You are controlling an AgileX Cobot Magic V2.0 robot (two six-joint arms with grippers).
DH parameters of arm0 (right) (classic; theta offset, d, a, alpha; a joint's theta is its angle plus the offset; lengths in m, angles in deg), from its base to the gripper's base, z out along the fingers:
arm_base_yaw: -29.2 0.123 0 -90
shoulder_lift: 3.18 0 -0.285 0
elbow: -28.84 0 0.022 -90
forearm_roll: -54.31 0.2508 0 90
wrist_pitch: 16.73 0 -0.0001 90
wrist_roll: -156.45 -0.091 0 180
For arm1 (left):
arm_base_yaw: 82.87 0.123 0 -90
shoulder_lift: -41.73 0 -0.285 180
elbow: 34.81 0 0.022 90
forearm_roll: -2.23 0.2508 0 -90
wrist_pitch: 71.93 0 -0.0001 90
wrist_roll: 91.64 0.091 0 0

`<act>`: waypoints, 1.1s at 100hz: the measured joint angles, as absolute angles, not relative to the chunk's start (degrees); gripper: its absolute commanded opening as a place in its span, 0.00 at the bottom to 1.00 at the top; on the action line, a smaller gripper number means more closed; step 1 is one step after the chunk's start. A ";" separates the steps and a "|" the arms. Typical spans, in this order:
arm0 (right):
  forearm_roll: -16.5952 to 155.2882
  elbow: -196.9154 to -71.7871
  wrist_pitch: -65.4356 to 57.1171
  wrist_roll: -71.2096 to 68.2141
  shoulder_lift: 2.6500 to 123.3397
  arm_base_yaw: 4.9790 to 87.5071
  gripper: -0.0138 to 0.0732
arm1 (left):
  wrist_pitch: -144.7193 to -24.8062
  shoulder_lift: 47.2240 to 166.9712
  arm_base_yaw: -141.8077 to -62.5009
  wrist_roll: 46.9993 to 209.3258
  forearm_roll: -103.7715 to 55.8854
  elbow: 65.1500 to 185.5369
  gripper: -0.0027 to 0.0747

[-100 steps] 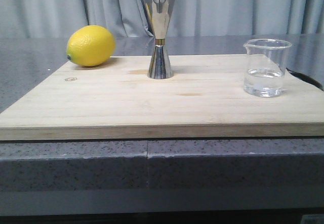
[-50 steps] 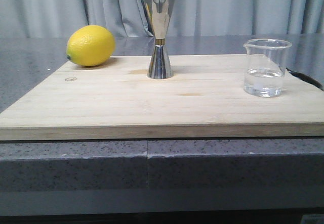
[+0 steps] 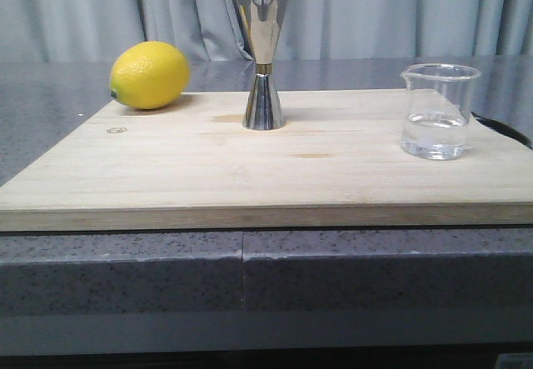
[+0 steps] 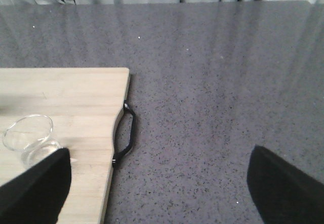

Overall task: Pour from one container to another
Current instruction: 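Move the left gripper to the steel jigger and close on it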

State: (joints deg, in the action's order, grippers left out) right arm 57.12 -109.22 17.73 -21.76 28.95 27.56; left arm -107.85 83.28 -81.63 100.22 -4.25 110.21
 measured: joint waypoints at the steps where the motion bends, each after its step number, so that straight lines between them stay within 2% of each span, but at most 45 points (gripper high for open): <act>1: 57.12 -109.33 17.88 -21.76 29.06 27.56 0.90 | -108.27 83.69 -81.63 100.55 -4.44 110.44 0.79; 20: 57.12 -109.45 18.96 -21.76 30.67 27.56 0.90 | -114.82 95.16 -81.63 115.59 -14.77 114.66 0.79; 69: 57.12 -109.45 19.09 -21.76 30.67 27.56 0.90 | -124.47 121.61 -81.63 176.98 -70.57 115.06 0.79; 82: 57.12 -109.45 19.09 -21.76 30.67 27.56 0.90 | -127.39 126.58 -82.21 186.32 -78.31 115.06 0.79; 110: 57.12 -109.45 19.09 -21.76 30.67 27.56 0.90 | -129.88 135.07 -88.85 200.76 -90.59 115.19 0.79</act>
